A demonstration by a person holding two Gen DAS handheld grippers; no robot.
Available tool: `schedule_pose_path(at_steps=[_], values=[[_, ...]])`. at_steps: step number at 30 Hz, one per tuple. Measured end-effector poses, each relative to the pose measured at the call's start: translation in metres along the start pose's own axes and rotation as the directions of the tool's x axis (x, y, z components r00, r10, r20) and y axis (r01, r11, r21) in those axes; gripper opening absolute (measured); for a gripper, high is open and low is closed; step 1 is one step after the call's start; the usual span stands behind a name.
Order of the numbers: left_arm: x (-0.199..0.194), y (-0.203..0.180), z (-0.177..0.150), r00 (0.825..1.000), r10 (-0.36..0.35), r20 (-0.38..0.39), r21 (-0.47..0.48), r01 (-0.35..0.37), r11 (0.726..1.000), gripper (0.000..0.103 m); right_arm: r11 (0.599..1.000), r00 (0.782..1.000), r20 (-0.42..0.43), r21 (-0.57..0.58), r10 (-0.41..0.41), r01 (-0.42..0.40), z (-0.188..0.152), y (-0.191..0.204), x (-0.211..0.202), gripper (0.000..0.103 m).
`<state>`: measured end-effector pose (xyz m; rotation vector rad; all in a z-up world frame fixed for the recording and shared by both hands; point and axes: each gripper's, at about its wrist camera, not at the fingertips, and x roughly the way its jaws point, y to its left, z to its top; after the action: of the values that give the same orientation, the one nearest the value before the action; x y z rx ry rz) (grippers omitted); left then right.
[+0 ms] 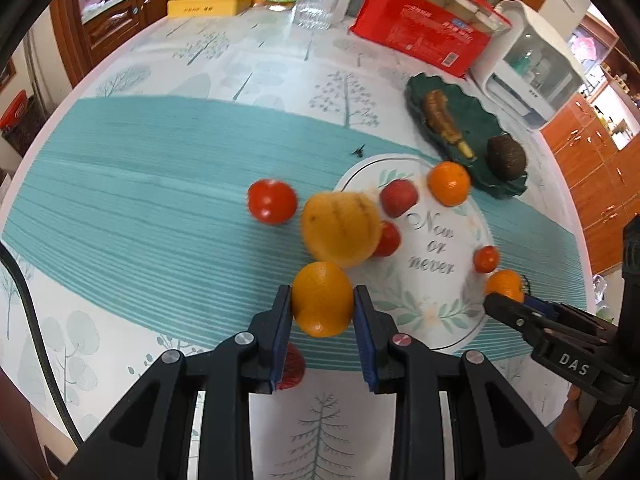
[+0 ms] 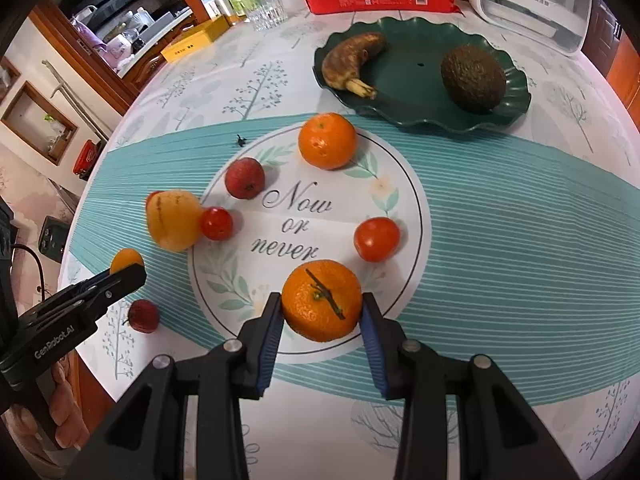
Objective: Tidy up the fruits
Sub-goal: 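Grasp a small orange with the left tool while the right tool grasps a mandarin, then carry both oranges onto the green plate and open both tools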
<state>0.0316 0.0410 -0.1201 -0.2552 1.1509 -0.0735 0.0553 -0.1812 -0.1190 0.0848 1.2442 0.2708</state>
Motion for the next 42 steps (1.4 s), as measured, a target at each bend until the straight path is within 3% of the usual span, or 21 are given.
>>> schedule_pose_path(at_steps=[9,17,26,34,42], values=[[-0.028,-0.038,0.024,0.998,-0.042,0.055,0.093,0.037,0.995,0.028,1.0,0.997,0.072,0.0,0.025,-0.025,0.014,-0.001,-0.026,0.038],[-0.04,-0.087,0.072,0.996,-0.058,0.073,0.211,0.041,0.977,0.028,1.0,0.986,0.164,-0.02,0.007,-0.004,0.044,-0.007,-0.059,0.038],[-0.046,-0.147,0.141,0.992,-0.075,0.104,0.318,0.038,0.947,0.028,0.999,0.962,0.269,0.001,-0.044,0.046,0.102,-0.032,-0.1,0.038],[-0.05,-0.188,0.209,0.988,-0.087,0.124,0.375,0.035,0.926,0.028,0.992,0.922,0.367,0.03,-0.124,0.121,0.163,-0.056,-0.144,0.038],[-0.013,-0.223,0.253,0.993,-0.06,0.099,0.422,0.013,0.906,0.028,0.988,0.923,0.358,0.104,-0.144,0.114,0.217,-0.09,-0.133,0.038]])
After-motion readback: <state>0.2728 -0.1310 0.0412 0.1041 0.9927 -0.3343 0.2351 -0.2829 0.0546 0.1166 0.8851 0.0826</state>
